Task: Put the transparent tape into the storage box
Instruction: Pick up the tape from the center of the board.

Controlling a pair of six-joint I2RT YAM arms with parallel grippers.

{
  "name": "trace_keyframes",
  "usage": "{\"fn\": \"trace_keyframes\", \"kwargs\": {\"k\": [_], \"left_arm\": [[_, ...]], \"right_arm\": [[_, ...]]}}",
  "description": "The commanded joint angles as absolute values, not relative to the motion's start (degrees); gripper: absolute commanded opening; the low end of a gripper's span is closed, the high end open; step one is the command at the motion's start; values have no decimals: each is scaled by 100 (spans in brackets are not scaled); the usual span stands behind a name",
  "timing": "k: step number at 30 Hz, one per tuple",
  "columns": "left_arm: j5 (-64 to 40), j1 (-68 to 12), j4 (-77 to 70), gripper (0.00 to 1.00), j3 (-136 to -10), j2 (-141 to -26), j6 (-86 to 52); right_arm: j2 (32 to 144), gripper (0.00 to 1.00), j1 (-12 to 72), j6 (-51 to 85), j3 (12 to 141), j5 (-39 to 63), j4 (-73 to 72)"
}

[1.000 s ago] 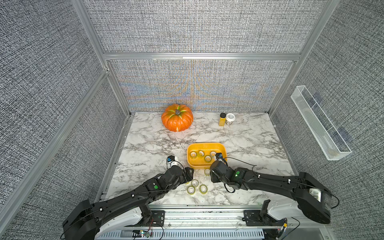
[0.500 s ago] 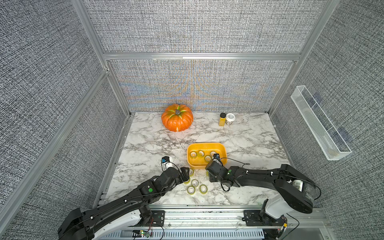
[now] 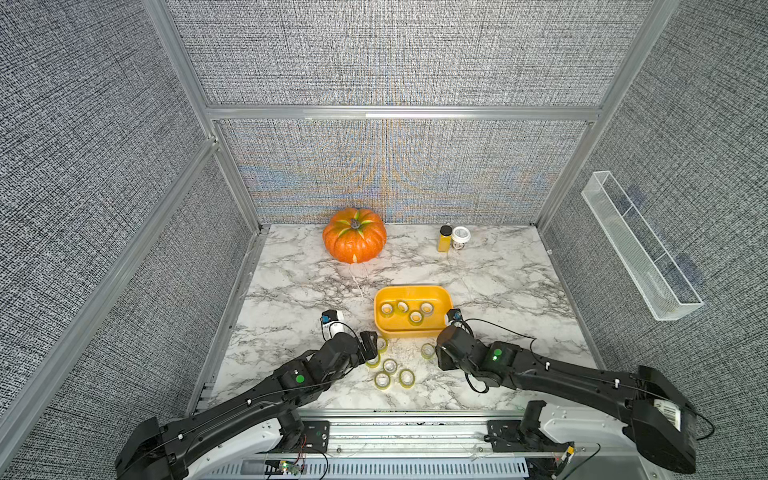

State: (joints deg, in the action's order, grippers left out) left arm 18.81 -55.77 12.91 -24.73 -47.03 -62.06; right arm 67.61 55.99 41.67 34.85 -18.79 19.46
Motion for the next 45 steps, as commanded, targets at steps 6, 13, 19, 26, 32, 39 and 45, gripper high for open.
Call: {"fn": "trace_keyframes", "kwargs": {"k": [6,13,19,26,32,39,45], "left_arm": [[2152,-5572,1439,99,-2564,-4563,-6135],[2223,-5559,1997,100,-2800,-4325,-6143],[2275,-5555,2126,100,-2870,-4187,-6170],[2345,-5555,2121,100,-2673,-3854,-6240],[2584,-5558,2157,100,-2722,-3791,-6044],[2768,-5490,1556,100,-2917,-4226,-5561],[2383,-5212,943,100,-3025,-4672,-5238]], "right_arm": [[7761,52,5621,3254,3984,-1134,1243],[8777,49,5641,2995,4468,-1239,1449],[8929,47,5635,3007,4299,-1324,1505],[9069,31,5797,3247,4034,-1470,1195],[8455,5,6048,3443,3932,-1875,1431],[6898,1,6205,3200,3862,-1606,1684],[5985,2,6134,2912,4302,-1694,1940]]}}
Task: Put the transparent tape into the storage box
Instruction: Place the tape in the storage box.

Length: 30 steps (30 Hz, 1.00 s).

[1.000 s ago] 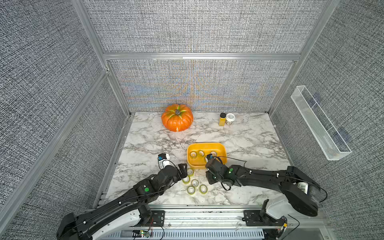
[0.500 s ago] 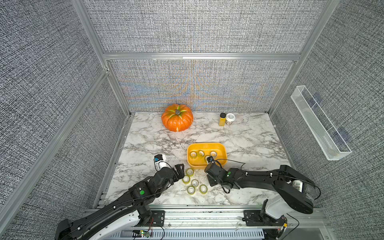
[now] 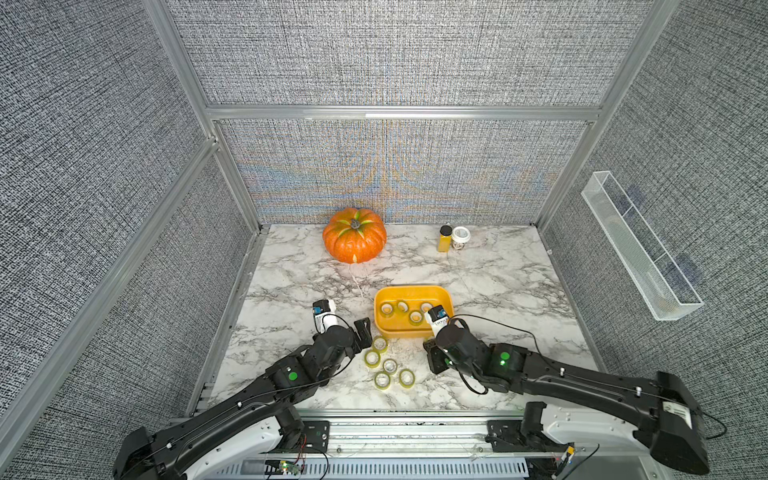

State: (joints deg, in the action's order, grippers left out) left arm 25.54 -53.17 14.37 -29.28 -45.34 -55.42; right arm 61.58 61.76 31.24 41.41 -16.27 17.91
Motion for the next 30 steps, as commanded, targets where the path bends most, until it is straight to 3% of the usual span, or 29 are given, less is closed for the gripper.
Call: {"fn": "trace_keyframes", "kwargs": {"k": [1,14,21,24,28,30], "left_arm": [[2281,-5138,866,100,-3085,-4791,-5165],[1961,-4521,747,100,-3623,-5757,-4805],[1829,-4371,836,100,-3477,-5752,-4825],[1776,-4335,845,100,-3420,-5822,-4858],[1740,-4317,823,100,-3363,-5871,-4939],[1766,-4308,829,100,-3341,-5859,-4956]], "right_arm": [[5968,3,6067,2837,4431,-1687,1953],[8045,3,4488,2046,5716,-407,1539],[9066,4,4227,1833,6180,-367,1548],[9291,14,4161,1822,6306,-414,1565],[9486,35,4153,1768,6488,-323,1591],[9535,39,4151,1775,6543,-374,1592]]}}
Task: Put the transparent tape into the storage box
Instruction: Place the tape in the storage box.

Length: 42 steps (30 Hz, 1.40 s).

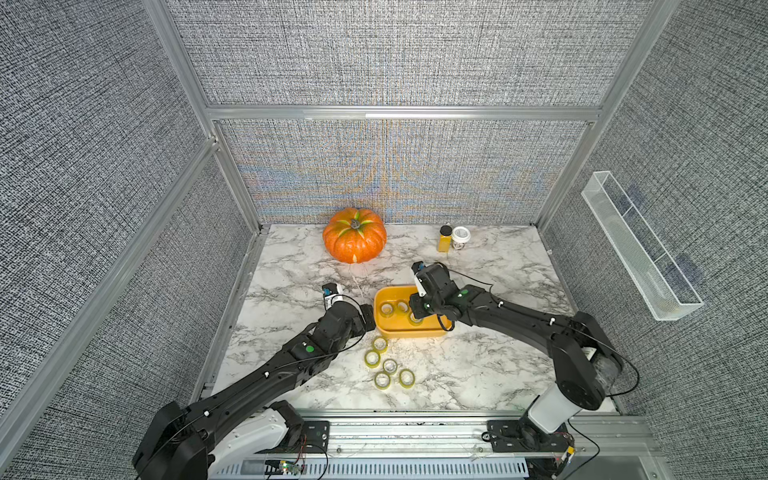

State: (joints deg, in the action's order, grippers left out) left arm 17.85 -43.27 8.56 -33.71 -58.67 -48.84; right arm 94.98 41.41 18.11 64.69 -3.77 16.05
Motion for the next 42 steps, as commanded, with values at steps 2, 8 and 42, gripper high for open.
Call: {"fn": "trace_keyframes", "kwargs": {"k": [2,8,42], "left_arm": [[1758,-4289,835,100,-3305,-5827,-4966],[1793,-4272,912,100,-3094,-5588,-5091],[1427,-4158,1127,100,-2249,-4674,-5476]], "right_arm": [[9564,42,4149,1775,6565,-453,1597],[9558,42,4157,1852,6473,-542,1503],[9233,43,6671,3173,4874,-1284,845]]}}
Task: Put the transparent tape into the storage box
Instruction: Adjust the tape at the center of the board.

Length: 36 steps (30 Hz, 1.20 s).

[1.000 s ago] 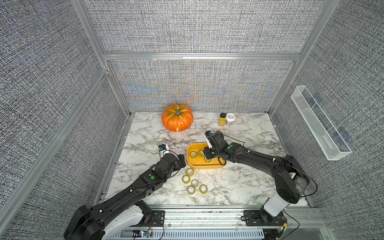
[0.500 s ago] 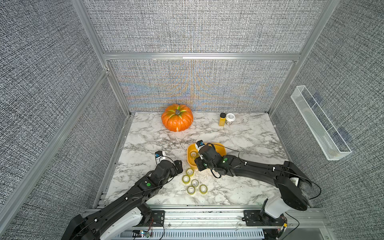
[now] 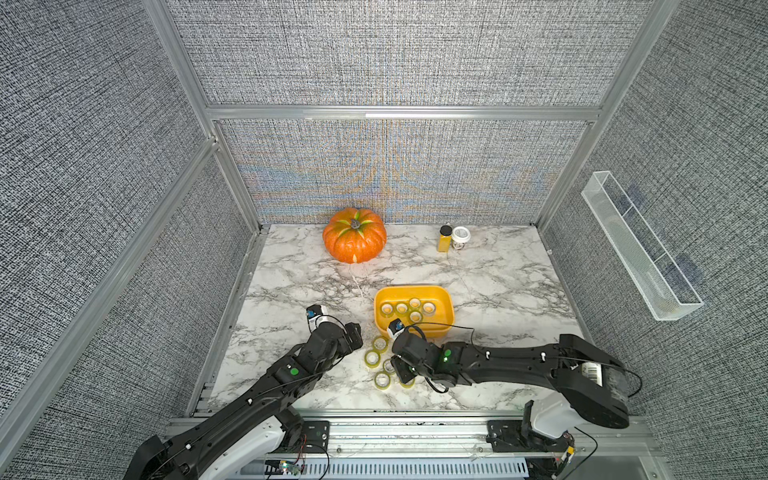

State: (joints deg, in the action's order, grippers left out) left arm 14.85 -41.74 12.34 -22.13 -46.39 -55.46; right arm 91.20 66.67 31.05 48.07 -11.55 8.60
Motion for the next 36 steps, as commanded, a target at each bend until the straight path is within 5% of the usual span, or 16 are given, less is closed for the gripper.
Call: {"fn": "trace_keyframes", "kwargs": {"k": [1,10,26,36], "left_arm": [[1402,-4158,1120,100,-2271,-4708,-5467],[1265,-4164,1110,100,-2406,-4927,-5371],[859,-4157,949,100,-2825,-5660,-5186],[1265,-4165,1084,100,-2652,-5291,-5265]], "right_arm": [[9307,43,6671,3171,4917,-1315,815],[9750,43,6658,3163,5066,-1742,1287],[7342,43,6045,3378,3570,-1645,1717],[8049,43,6194,3177,3923,-1239,1310]]}}
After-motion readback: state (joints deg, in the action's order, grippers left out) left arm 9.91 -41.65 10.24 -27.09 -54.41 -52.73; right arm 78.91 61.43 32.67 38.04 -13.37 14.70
